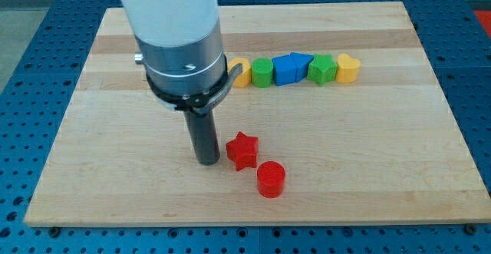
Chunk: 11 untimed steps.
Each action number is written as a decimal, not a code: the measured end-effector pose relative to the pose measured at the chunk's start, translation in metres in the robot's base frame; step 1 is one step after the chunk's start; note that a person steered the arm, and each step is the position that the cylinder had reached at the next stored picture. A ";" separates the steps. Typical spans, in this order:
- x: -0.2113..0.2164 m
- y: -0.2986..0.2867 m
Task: Slightly push the red star into the red circle
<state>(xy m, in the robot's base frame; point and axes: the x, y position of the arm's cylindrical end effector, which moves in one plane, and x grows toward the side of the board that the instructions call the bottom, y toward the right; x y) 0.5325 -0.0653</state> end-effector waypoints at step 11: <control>-0.006 0.060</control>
